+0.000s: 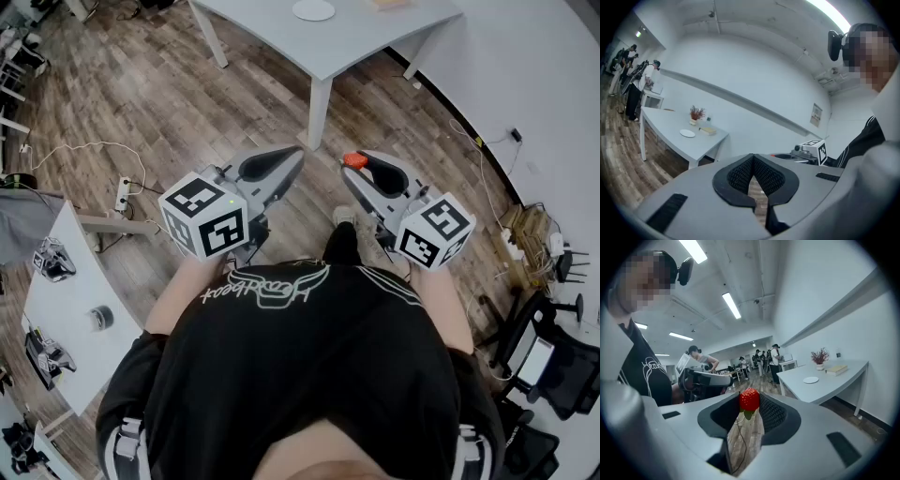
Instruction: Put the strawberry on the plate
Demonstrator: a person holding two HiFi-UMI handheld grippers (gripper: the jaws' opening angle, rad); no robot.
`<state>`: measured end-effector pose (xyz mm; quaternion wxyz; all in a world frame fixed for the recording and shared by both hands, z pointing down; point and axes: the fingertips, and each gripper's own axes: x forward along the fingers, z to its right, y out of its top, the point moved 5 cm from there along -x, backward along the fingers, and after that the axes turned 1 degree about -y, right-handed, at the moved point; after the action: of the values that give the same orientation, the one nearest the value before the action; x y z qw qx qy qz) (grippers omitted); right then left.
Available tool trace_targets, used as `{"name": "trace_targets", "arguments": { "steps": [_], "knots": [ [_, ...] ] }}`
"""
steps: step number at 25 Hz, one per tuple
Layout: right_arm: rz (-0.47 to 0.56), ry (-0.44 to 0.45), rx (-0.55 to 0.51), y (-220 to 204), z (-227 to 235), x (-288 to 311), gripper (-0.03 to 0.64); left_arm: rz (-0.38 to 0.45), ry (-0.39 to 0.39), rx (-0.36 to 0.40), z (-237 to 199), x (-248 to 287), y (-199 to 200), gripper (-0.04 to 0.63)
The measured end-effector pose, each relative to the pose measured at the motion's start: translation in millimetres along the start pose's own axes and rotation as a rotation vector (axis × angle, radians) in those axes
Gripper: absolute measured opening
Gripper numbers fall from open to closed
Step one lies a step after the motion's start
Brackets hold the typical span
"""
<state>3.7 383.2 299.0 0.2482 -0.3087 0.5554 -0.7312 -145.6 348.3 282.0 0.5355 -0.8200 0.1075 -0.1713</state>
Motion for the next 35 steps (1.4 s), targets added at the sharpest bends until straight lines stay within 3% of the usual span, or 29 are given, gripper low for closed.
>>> {"name": "trace_targets", "arguments": {
  "steps": [19, 28, 35],
  "knots": [
    [0.019, -0.026, -0.025, 9.9, 13.5, 11.4, 0.121, 0.028, 0.000, 0.015, -15.3, 1.6, 6.8, 0.006],
    [0.038, -0.007, -0.006, 23.4, 66.5, 51.0, 0.121, 0.027, 0.024, 0.001, -62.5, 31.2, 23.0, 0.006],
    [-0.008, 0.026, 0.024, 38.0, 149.3, 91.3, 0.121, 0.019, 0.068, -0.053, -122.1, 88.3, 47.6, 0.006]
  ]
}}
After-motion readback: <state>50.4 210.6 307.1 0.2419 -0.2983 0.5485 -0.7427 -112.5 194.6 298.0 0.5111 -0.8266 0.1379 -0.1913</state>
